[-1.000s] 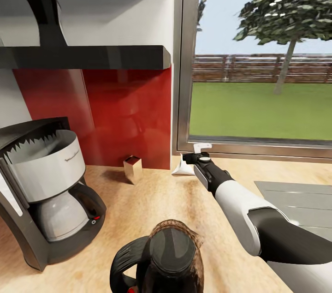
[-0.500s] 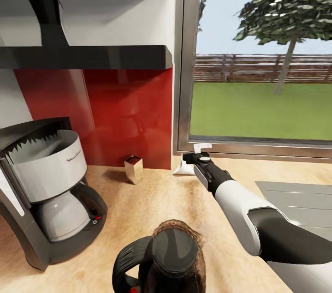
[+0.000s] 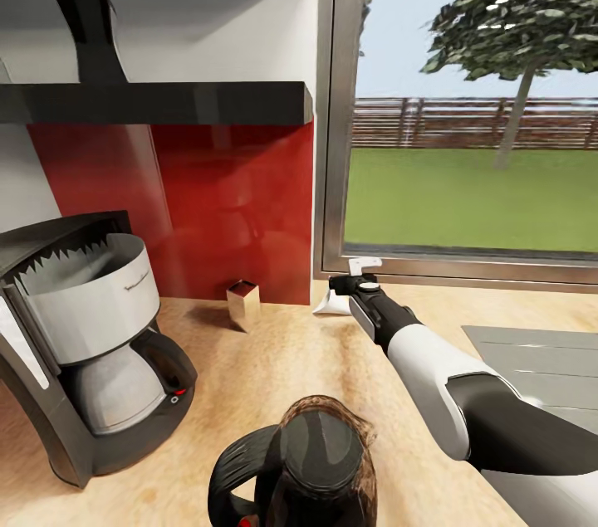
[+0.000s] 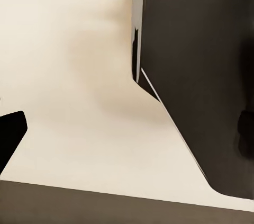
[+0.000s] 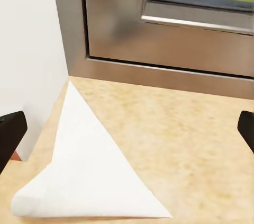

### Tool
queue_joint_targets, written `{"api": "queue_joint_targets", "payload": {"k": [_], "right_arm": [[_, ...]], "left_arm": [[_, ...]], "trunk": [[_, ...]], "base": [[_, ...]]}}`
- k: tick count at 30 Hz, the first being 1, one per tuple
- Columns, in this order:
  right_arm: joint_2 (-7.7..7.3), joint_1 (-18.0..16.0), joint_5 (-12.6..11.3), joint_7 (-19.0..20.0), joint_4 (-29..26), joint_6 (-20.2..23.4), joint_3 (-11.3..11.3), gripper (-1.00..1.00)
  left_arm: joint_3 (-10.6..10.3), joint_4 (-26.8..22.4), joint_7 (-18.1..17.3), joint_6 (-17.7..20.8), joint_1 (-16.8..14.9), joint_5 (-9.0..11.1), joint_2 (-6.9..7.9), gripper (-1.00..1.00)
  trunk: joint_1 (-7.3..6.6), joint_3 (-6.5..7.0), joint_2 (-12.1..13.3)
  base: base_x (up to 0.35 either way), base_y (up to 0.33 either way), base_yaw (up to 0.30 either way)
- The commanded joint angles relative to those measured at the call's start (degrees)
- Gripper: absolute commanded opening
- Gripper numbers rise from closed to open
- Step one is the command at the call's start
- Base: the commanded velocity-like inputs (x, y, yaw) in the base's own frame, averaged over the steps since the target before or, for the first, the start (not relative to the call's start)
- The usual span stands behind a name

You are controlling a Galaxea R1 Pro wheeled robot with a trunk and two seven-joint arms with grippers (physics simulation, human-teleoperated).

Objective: Set up a coffee station on the kitchen countertop: keep the coffee maker on the countertop, move the bottle of coffee from the kitchen shelf to the counter next to the coffee maker, place a paper coffee filter on top of the coffee maker, put the saucer next to the coffee maker with the coffee cup on the saucer, and place the electric kettle next to the coffee maker.

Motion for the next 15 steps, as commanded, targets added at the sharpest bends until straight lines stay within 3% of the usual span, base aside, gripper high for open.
{"api": "queue_joint_targets", "payload": {"k": [1,15], "right_arm": [[0.00,0.0,0.3,-0.3,-0.1,0.5,0.3,1.00],[0.00,0.0,0.5,-0.5,0.1,-3.1,0.3,1.00]], "left_arm": [[0.1,-0.1,0.1,0.2,0.0,0.1,0.00,1.00],[0.2,-0.1,0.1,0.2,0.0,0.2,-0.08,1.00]], "trunk": [[0.00,-0.06,0.0],[0.00,-0.06,0.0]], "base": [[0.000,0.000,0.000],[0.000,0.000,0.000]]}}
